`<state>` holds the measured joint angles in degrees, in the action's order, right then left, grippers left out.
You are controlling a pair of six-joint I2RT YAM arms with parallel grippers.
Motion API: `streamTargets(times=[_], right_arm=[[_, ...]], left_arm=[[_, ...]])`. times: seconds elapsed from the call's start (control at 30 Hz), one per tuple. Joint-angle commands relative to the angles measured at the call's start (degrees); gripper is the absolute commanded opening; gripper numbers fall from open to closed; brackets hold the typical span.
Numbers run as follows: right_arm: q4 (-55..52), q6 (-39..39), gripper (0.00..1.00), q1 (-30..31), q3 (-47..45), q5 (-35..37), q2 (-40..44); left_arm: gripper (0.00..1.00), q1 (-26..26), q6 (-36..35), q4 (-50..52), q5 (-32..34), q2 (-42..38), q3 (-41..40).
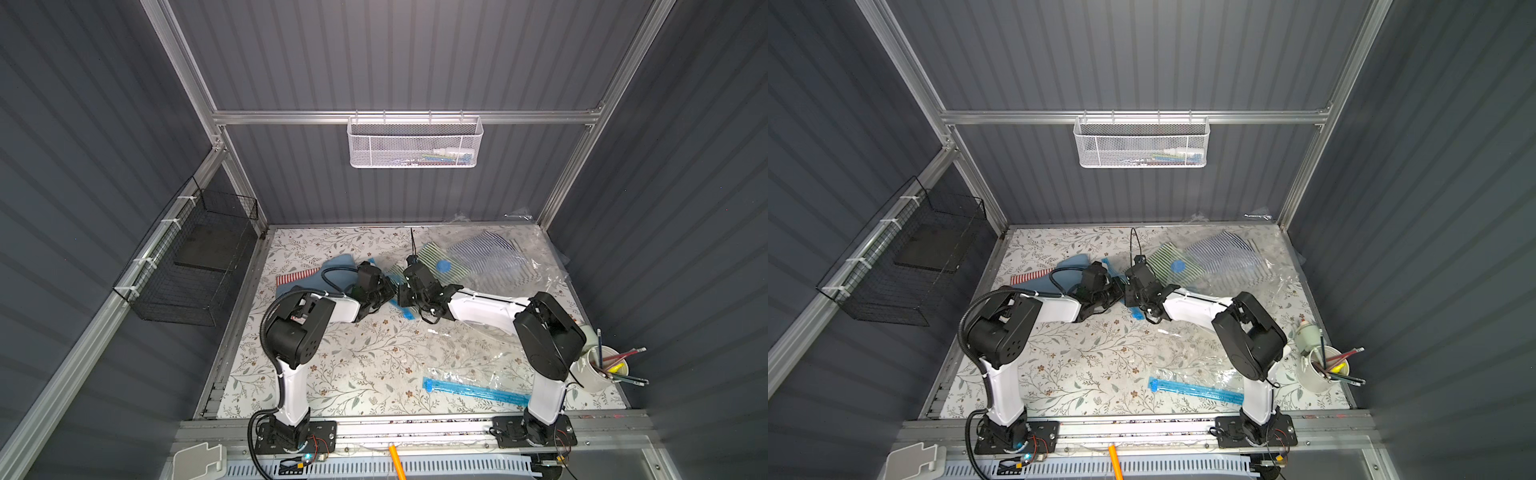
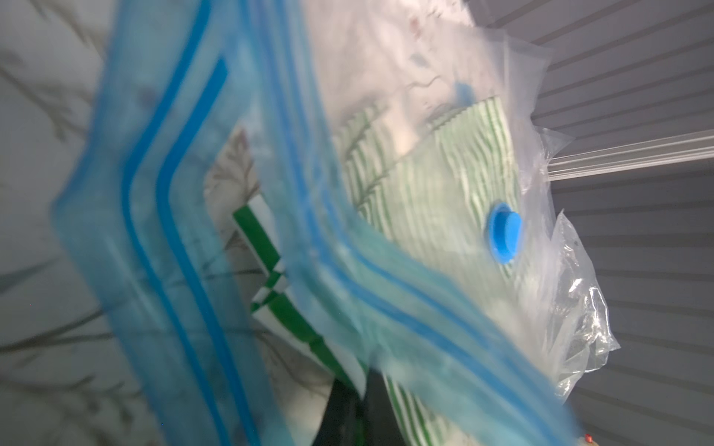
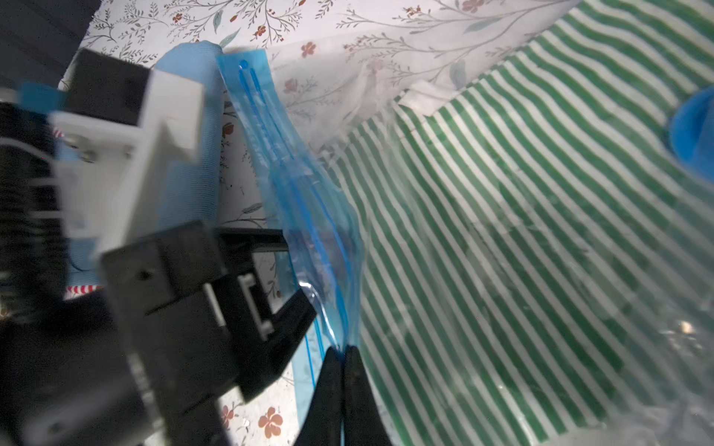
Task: Take the tank top out of the vacuum bag
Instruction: Take out the tank top from the vacuum bag.
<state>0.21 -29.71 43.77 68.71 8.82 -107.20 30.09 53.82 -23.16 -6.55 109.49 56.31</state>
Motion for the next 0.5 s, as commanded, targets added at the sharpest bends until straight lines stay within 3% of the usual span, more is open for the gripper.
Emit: streamTargets(times=[0.0,0.17,0.47], right_arm=[[0.7,0.5,0.0,-1.0,-0.9,1.3,1.8],[0.3,1.0,0.0,-1.3,-0.3,1.9,1.3],[-2.7,1.4,0.0,-1.4,6.1,2.8,-2.7]], left_arm=[[0.0,0.4,-6.7,7.5,4.5,-6.7,0.1],[0.0,-0.4,-11.3,13.8,5.4,-9.9,1.8],[0.0,-0.8,-16.8,21.9,0.6,-8.2,7.6]])
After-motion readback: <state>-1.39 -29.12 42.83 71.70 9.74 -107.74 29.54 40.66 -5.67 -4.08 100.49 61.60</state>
